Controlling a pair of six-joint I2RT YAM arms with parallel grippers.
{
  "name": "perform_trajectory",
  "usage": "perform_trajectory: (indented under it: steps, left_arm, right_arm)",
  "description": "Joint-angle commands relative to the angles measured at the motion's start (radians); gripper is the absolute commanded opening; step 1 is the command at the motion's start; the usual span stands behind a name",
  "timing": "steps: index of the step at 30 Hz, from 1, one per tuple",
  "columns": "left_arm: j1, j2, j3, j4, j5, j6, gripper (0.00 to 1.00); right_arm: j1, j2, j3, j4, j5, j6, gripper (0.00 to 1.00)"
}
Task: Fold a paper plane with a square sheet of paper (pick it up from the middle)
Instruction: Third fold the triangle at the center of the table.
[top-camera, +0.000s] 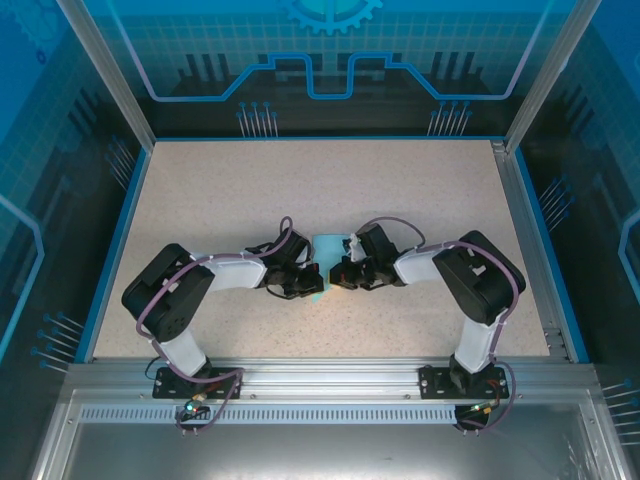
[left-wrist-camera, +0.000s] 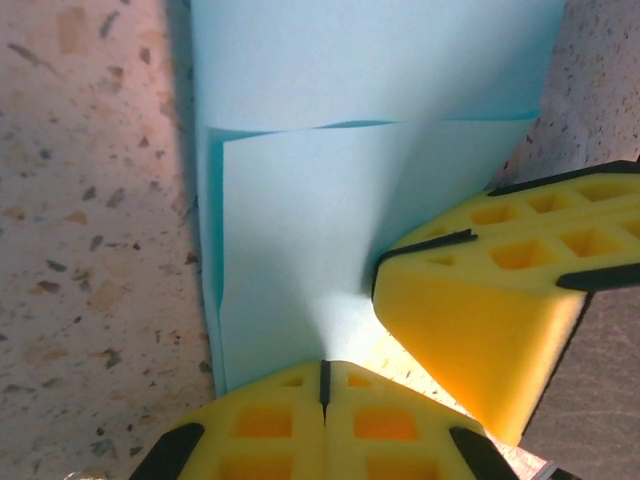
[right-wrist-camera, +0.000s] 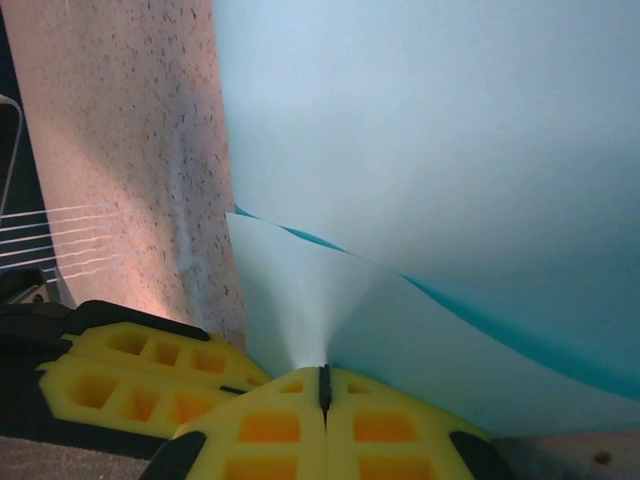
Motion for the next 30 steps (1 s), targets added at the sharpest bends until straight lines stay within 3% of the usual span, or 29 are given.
perform_trajectory:
  steps: [1, 17, 30]
  left_arm:
    - [-0.003, 0.022, -0.04, -0.066, -0.078, 0.024, 0.03]
    - [-0.002, 0.012, -0.064, -0.057, -0.073, 0.031, 0.03]
    - [-0.002, -0.028, -0.033, -0.068, -0.053, 0.068, 0.04]
  right_arm:
    - [-0.072, 0.033, -0.027, -0.013, 0.068, -0.022, 0.0]
    - [-0.219, 0.042, 0.039, -0.085, 0.069, -0.089, 0.0]
    - [-0.206, -0.116, 0.045, -0.197, 0.099, -0.107, 0.01]
